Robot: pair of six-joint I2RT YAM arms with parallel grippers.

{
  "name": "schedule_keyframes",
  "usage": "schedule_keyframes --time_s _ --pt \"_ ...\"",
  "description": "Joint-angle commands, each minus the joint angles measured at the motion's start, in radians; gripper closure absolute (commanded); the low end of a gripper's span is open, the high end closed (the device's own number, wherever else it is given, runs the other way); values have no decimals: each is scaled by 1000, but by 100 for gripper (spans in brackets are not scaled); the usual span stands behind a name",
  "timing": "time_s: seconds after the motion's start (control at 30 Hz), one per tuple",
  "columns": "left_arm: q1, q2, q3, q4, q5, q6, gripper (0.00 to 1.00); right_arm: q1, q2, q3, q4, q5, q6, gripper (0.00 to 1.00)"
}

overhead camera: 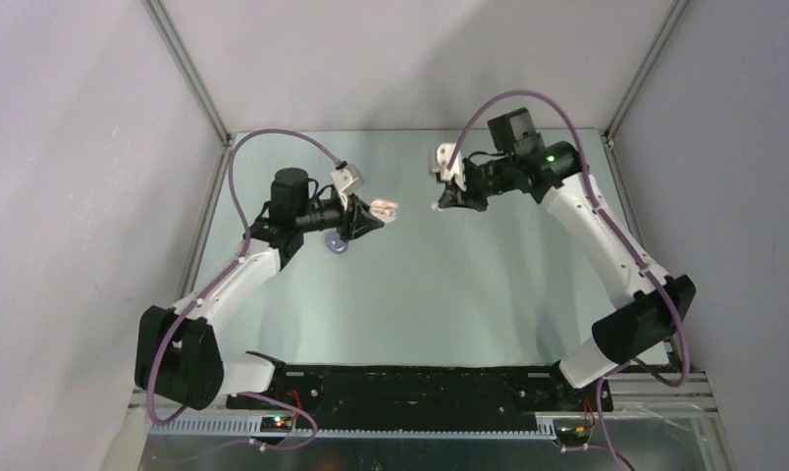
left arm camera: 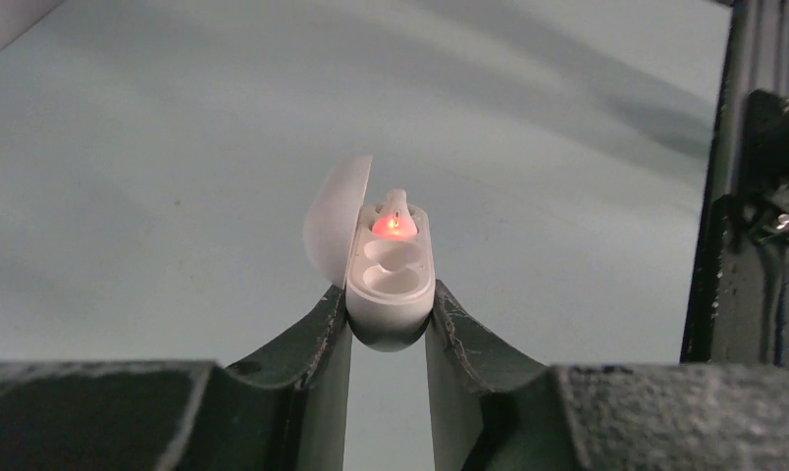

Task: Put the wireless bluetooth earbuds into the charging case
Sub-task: Pick up the earbud from the center of the board, then place the earbud in the charging case.

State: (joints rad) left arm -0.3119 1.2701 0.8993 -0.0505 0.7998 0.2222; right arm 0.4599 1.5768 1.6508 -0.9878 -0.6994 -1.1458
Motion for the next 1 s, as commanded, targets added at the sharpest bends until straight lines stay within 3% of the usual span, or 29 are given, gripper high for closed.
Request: schedule_keyframes --time_s 0.0,0.13,0.4,0.6,0.97 --pt "0 18 24 267 133 -162 100 40 -37 143 7 -150 427 100" --pt "-8 23 40 277 175 -160 100 105 -46 171 178 -114 576 100" --pt "-22 -23 59 183 192 -70 99 229 -24 130 320 12 597 100" --pt "-26 -39 119 16 222 56 100 248 -33 82 377 39 581 100" --pt "-33 -56 114 34 223 32 100 249 -34 29 403 74 532 100"
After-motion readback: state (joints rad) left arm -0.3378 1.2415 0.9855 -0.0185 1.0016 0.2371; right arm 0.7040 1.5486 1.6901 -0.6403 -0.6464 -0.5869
